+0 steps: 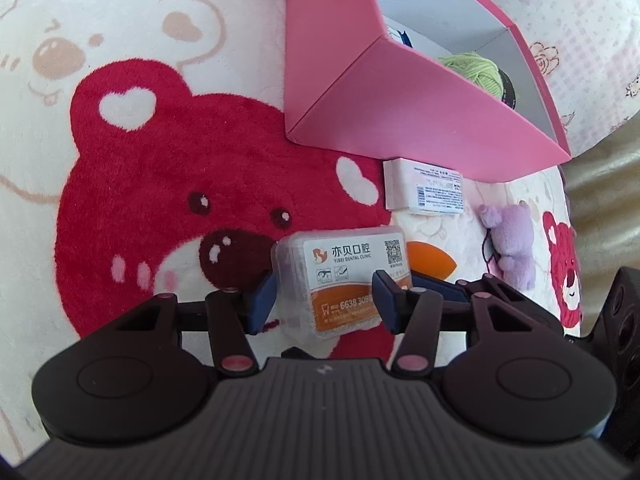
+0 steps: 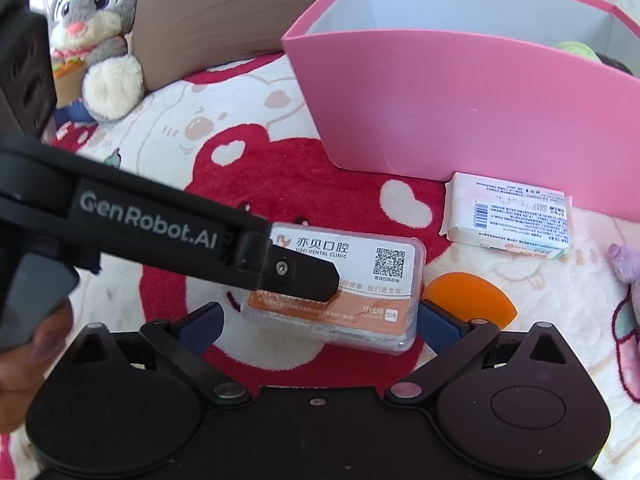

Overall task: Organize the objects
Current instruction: 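Lift the floss box with the left gripper and carry it over the pink box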

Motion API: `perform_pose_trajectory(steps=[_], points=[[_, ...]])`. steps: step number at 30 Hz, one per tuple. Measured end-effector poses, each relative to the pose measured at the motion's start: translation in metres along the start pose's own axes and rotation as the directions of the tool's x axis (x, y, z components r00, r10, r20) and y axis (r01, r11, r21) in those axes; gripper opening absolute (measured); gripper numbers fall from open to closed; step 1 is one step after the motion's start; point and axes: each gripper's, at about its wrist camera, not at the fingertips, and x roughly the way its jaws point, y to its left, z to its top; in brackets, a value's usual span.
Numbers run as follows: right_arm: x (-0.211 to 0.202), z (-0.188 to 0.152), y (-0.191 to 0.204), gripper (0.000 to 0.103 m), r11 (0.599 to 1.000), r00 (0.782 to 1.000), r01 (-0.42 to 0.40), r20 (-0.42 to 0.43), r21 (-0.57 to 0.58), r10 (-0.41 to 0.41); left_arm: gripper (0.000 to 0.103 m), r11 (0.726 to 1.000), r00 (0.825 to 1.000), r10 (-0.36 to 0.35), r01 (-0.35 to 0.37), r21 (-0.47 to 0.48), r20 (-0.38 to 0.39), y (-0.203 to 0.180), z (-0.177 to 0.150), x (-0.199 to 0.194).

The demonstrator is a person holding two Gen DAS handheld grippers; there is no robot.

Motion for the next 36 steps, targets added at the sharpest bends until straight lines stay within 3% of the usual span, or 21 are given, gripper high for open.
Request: perform_pose_trajectory(steps=[5, 9, 21, 29, 33, 36], points=[[0.000, 0.000, 0.009, 0.094, 0.997, 0.997, 0.072, 0.014, -0.032, -0.072, 0.051, 1.000, 1.000, -0.007, 0.007, 0.001, 0.017, 0.002, -0.002, -0.003], [-0.008, -0.002, 0.001, 0.094, 0.999, 0.997, 0.036, 0.061, 0.001, -0.036, 0.051, 0.999, 0.998, -0.048, 0.049, -0.009, 0.041, 0.005, -0.004, -0.011], [-0.050, -0.005, 0.009, 0.094, 0.998, 0.993, 0.003, 0.117, -0.057, 0.003, 0.052, 0.998, 0.998, -0.049, 0.047, 0.048, 0.043, -0.016, -0.017, -0.042], [-0.081, -0.014, 0.017, 0.094, 0.996, 0.987, 0.005, 0.163, -0.089, 0.009, 0.052, 0.992, 0.997, -0.035, 0.027, 0.119, 0.065, -0.042, -0.028, -0.066], [-0.095, -0.023, 0.016, 0.093, 0.997, 0.978, -0.040, 0.203, -0.059, 0.052, 0.052, 0.984, 0.997, -0.004, -0.010, 0.178, 0.077, -0.055, -0.033, -0.074], [-0.102, -0.026, 0.021, 0.093, 0.996, 0.978, -0.017, 0.206, -0.084, 0.034, 0.052, 0.982, 0.997, -0.007, -0.007, 0.187, 0.071, -0.059, -0.036, -0.078]])
